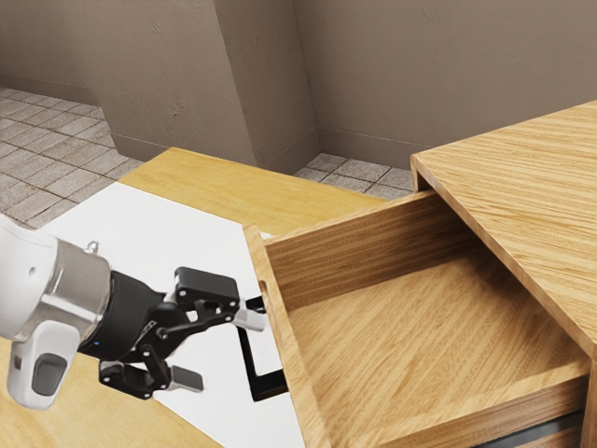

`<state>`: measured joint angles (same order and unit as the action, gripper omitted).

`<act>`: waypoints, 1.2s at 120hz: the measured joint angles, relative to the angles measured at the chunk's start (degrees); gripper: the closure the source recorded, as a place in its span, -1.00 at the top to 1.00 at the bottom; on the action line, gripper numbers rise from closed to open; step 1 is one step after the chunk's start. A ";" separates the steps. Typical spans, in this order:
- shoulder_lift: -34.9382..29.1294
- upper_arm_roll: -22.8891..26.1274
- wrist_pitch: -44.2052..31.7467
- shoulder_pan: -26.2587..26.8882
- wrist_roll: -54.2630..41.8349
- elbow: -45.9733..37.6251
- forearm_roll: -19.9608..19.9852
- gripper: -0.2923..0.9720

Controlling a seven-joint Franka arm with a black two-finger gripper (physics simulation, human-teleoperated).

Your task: Pull the drawer handle with one arm to open the drawer

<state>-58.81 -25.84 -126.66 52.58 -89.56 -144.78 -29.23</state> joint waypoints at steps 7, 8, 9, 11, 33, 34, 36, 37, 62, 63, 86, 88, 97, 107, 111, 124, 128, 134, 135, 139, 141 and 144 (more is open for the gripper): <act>-0.40 0.29 0.26 -0.18 -0.04 -0.09 -0.39 0.56; -0.44 0.32 0.29 -0.21 -0.05 -0.10 -0.44 0.56; -0.49 0.36 0.34 -0.24 -0.05 -0.11 -0.51 0.56; -0.57 0.43 0.43 -0.29 -0.07 -0.14 -0.64 0.56; -1.62 1.37 1.30 -0.78 -0.18 -0.23 -1.12 0.38; -1.68 1.41 1.33 -0.80 -0.18 -0.22 -1.08 0.37; -1.76 1.50 1.39 -0.84 -0.19 -0.20 -0.97 0.34; -1.80 1.57 1.41 -0.86 -0.20 -0.19 -0.90 0.32; -2.10 5.33 1.86 -2.80 -0.23 0.77 3.25 0.22; -2.10 5.49 1.88 -2.87 -0.23 0.79 3.40 0.24; -1.53 10.16 2.84 -5.14 -0.22 3.35 5.93 0.42; -1.05 10.71 3.26 -5.37 -0.19 4.32 6.14 0.43; 4.99 11.70 6.20 -5.84 0.34 12.76 6.62 0.46; 16.72 9.71 13.35 -8.75 2.51 29.12 6.77 0.48; 20.92 6.97 16.86 -10.25 4.31 35.04 6.94 0.49; 30.92 -0.10 27.54 -11.71 14.51 49.51 11.48 0.51; 33.58 -1.41 30.56 -11.90 18.33 52.11 12.50 0.51; 36.38 -2.82 34.25 -11.97 24.41 54.86 13.44 0.52; 37.10 -2.95 34.67 -12.00 25.39 55.33 13.37 0.52; 39.22 -3.26 36.41 -12.02 29.31 56.88 13.11 0.52; 39.90 -3.39 37.36 -12.02 31.36 57.47 13.01 0.52; 40.48 -3.57 38.83 -12.07 34.56 58.09 12.91 0.53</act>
<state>-18.33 -29.41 -87.83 40.52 -54.99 -86.69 -16.32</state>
